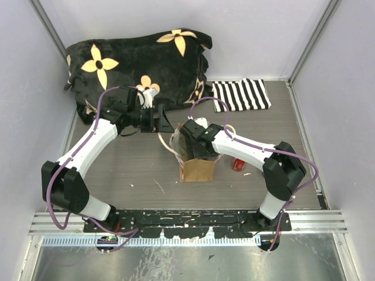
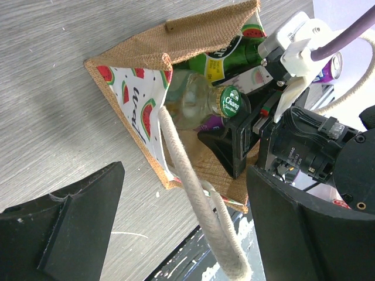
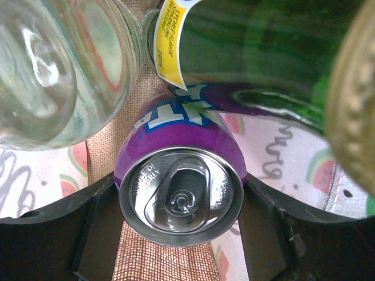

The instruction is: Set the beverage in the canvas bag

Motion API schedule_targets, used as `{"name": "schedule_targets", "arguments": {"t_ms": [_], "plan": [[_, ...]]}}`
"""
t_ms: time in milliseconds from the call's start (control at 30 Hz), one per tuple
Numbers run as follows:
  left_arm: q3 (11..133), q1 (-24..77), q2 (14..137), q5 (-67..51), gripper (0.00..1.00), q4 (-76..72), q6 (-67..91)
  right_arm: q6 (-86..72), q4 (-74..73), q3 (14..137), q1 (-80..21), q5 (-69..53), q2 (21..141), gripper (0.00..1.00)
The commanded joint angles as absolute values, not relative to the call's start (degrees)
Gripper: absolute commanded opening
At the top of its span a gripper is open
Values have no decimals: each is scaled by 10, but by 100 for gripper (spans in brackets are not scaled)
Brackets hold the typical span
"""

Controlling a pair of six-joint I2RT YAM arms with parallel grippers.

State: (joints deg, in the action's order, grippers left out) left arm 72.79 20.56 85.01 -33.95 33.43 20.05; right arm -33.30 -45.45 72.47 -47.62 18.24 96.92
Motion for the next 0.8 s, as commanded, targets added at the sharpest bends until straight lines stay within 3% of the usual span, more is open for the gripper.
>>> {"name": "schedule_targets", "arguments": {"t_ms": [0,100,200,767], "plan": [[731,207,838,-343,92,322,194,-330,-451,731,-471,205,984,33],[731,207,838,-343,92,322,192,-325,-453,738,-470,205,983,49],[731,207,840,-343,92,322,192,-322,-453,743,-470,206,978,58],[731,207,841,-345,92,321,191,-319,-454,754,-470,197,961,71]]}}
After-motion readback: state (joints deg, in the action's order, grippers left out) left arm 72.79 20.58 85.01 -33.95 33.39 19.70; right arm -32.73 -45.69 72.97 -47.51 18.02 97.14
